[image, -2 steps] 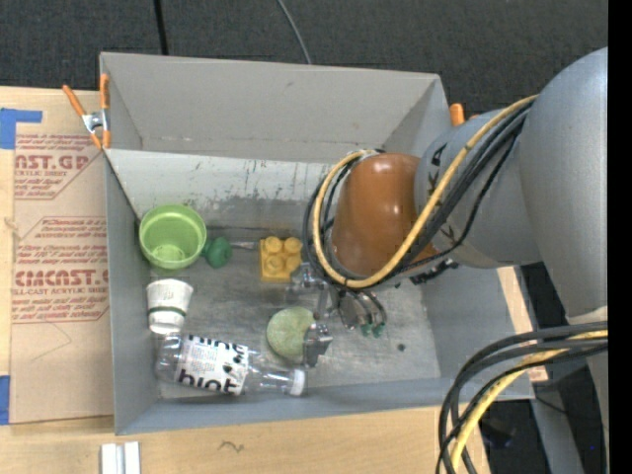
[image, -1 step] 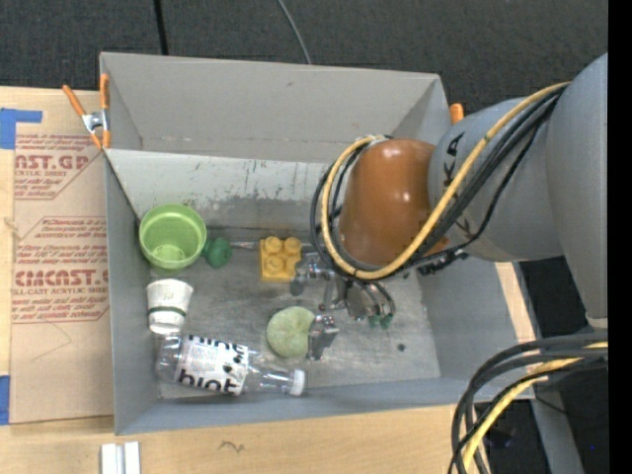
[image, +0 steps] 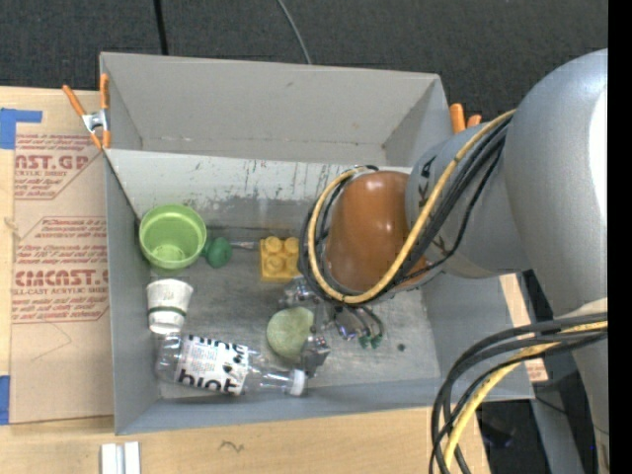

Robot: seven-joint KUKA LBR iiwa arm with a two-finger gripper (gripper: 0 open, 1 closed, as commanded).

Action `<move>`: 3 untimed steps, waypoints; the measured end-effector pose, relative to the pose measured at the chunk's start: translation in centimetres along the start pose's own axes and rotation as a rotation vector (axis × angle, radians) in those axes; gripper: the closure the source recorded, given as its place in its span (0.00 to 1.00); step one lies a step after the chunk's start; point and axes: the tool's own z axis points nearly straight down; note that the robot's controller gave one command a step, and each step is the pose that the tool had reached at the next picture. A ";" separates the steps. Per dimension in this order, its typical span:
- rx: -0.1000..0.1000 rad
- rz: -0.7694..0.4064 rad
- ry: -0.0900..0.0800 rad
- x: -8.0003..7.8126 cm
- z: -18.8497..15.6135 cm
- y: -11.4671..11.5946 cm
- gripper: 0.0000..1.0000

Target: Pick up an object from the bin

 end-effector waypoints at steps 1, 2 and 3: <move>0.001 -0.023 -0.022 -0.9 1.6 0.1 1.00; 0.001 -0.025 -0.023 -0.9 1.5 0.1 1.00; 0.001 -0.026 -0.015 -0.7 1.0 0.1 1.00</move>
Offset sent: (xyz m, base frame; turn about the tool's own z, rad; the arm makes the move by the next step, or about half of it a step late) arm 0.0000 0.0000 0.0000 0.0000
